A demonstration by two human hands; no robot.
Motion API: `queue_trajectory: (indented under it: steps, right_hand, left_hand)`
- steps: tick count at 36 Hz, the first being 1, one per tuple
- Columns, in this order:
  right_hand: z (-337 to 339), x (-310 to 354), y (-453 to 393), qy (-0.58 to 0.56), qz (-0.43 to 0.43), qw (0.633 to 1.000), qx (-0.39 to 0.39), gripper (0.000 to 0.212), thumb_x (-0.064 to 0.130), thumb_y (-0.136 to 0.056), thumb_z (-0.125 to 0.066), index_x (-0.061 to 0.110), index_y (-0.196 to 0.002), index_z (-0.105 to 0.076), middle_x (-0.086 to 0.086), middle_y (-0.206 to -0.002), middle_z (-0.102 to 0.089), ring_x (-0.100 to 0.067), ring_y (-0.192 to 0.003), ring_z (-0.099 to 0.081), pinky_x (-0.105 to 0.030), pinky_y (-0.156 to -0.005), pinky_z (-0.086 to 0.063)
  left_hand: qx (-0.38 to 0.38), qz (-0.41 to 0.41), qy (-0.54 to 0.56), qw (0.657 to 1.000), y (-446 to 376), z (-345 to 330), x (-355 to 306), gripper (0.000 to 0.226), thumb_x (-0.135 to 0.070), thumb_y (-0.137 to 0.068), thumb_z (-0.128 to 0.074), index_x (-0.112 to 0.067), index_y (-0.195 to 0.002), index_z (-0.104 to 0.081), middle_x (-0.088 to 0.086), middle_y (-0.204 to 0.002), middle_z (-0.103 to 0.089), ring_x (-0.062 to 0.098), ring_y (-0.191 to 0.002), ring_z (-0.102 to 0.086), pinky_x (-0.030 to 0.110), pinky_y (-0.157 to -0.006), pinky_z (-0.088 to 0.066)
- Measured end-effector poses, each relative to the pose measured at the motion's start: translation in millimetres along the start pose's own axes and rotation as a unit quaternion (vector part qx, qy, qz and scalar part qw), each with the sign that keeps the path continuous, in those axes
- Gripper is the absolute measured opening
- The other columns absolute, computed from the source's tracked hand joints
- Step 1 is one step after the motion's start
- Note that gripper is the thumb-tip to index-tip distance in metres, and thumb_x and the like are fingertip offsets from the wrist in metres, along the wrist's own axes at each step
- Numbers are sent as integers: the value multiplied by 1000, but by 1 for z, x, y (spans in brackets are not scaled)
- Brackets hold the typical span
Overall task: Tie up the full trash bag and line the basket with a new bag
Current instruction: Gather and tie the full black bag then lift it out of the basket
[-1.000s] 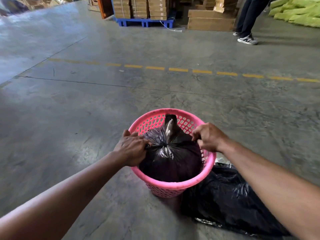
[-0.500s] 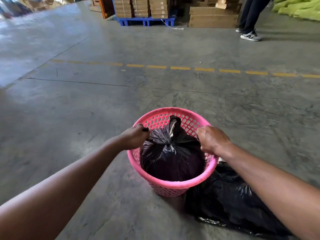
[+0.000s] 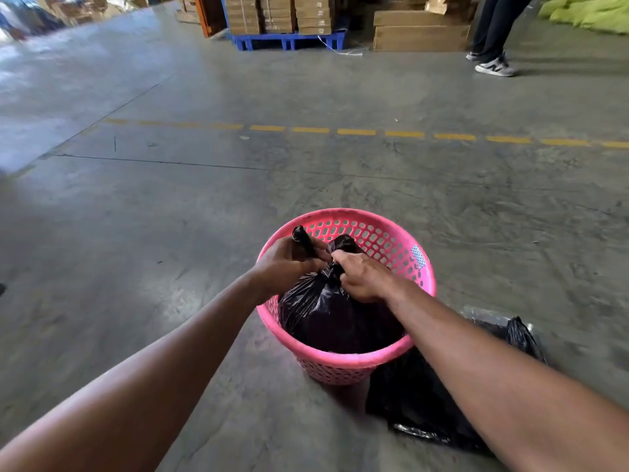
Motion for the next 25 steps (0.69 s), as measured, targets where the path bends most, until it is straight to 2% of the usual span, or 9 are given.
queue_trajectory:
  steps: [3,7,11,13,16,18,20,23,25]
  right_hand:
    - [-13,-2,-1,15,-31,999,4,32,13,-85,-44,6,-117,-42,-27,-116,-63,-42,-108,-62,-41,-81,-46]
    - [-38,-8,-1,34,-48,997,52,34,15,-90,-45,2,-121,-38,-31,-122,-61,-44,-115,-60,-43,-87,-45]
    - [-56,-16,-1,18,-65,995,78,34,12,-92,-44,0,-123,-38,-32,-125,-58,-43,-119,-58,-43,-91,-45]
    - [-50,-20,-3,-54,-80,994,49,19,11,-90,-45,7,-109,-43,-30,-122,-60,-40,-115,-59,-37,-85,-43]
    - [-17,-35,0,-198,-96,973,-71,18,15,-87,-53,10,-103,-59,-16,-113,-69,-32,-107,-63,-35,-86,-47]
    - [8,-54,12,-315,-124,925,-173,20,15,-83,-58,13,-101,-68,-8,-102,-73,-26,-96,-65,-38,-85,-52]
    - [23,-70,27,-477,-137,837,-228,25,9,-83,-53,8,-100,-71,-6,-95,-76,-18,-79,-62,-32,-66,-50]
    - [12,-64,36,-724,-139,660,-145,33,12,-93,-37,4,-100,-68,-15,-110,-75,-16,-73,-62,-25,-51,-32]
    - [5,-56,37,-783,-139,596,-113,45,15,-97,-30,11,-73,-67,-17,-100,-77,-18,-70,-65,-25,-52,-27]
  left_hand:
    - [-31,1,-8,999,-6,0,8,17,3,-101,-51,6,-111,-65,19,-98,-71,18,-85,-71,27,-84,-58]
    - [-45,33,12,998,-10,-9,19,25,-4,-107,-40,6,-110,-63,19,-94,-70,8,-67,-72,18,-70,-59]
    - [-43,21,-109,993,-11,-13,31,31,-28,-103,-47,-13,-101,-75,7,-92,-80,25,-82,-75,42,-86,-58]
    - [-75,16,-95,993,-9,-8,31,36,-32,-103,-47,-12,-94,-76,5,-79,-78,25,-82,-74,43,-90,-56]
    - [-152,43,70,985,-6,4,31,39,-23,-109,-40,-5,-88,-68,6,-61,-58,16,-62,-68,36,-77,-54]
    - [-166,61,132,975,-7,5,33,38,-24,-109,-37,-7,-89,-64,3,-60,-45,12,-55,-65,30,-65,-52]
    - [-165,70,135,974,-7,5,32,36,-26,-109,-37,-8,-90,-62,2,-61,-39,11,-50,-58,24,-54,-49]
    - [-165,59,144,974,-9,0,30,34,-26,-109,-38,-8,-90,-59,-1,-57,-37,11,-47,-49,29,-59,-51]
    - [-171,54,171,969,-9,-4,32,35,-28,-109,-38,-11,-86,-58,-4,-54,-35,9,-44,-43,36,-70,-55]
Point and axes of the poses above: each hand's wrist, its own y-axis away from the middle knuckle, its own z-axis out of the back of the hand, x = y × z, the point moved 9 cm from there along -y, towards the middle knuckle
